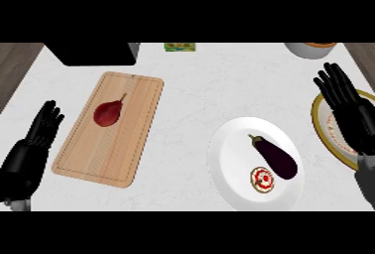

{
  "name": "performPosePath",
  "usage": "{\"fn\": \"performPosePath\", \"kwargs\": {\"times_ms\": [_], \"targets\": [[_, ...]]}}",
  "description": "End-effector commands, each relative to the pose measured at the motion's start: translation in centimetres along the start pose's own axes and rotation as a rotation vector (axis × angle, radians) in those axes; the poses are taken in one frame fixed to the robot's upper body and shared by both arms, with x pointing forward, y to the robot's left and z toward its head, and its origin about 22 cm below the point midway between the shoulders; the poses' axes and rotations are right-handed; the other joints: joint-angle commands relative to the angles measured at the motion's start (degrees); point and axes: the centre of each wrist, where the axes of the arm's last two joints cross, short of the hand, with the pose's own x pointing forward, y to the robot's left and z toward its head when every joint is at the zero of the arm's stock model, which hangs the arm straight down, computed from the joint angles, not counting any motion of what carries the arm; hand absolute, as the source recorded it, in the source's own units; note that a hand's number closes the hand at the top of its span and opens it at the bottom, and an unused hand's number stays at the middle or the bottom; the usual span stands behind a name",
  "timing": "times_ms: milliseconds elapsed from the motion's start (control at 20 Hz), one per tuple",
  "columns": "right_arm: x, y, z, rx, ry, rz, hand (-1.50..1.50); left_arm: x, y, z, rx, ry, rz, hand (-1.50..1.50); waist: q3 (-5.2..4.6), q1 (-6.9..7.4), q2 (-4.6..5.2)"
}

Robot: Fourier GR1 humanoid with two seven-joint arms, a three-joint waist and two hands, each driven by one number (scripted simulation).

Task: Pick the cupcake from the plate and place it in the bowl

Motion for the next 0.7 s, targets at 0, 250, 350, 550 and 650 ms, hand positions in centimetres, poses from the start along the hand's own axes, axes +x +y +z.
{"fn": "performPosePath", "kwargs": {"times_ms": [0, 250, 350, 550, 650], "targets": [[1.7, -0.1, 1.5, 0.002, -0.018, 0.060, 1.50, 1.4, -0.6, 1.5, -0.056, 0.016, 0.057, 0.00, -0.81, -0.11, 0.80], [3.4, 2.2, 4.8, 0.094, -0.049, 0.331, 1.50, -0.3, -6.5, -0.6, -0.206, 0.089, 0.252, 0.00, -1.17, -5.37, 0.14], [0.3, -2.7, 6.6, -0.299, 0.167, 0.545, 1.50, -0.8, -6.1, 0.2, -0.181, 0.125, 0.290, 0.00, -1.41, -7.46, 0.28], [0.0, 6.5, 11.1, -0.198, -0.057, 0.432, -1.50, -0.6, -8.6, -0.8, -0.270, 0.107, 0.321, 0.00, -0.92, -3.30, 0.64], [0.8, 7.8, 12.6, -0.074, -0.071, 0.499, -1.50, 0.1, -10.3, -1.4, -0.295, 0.124, 0.326, 0.00, -0.95, -3.07, 0.68]]}}
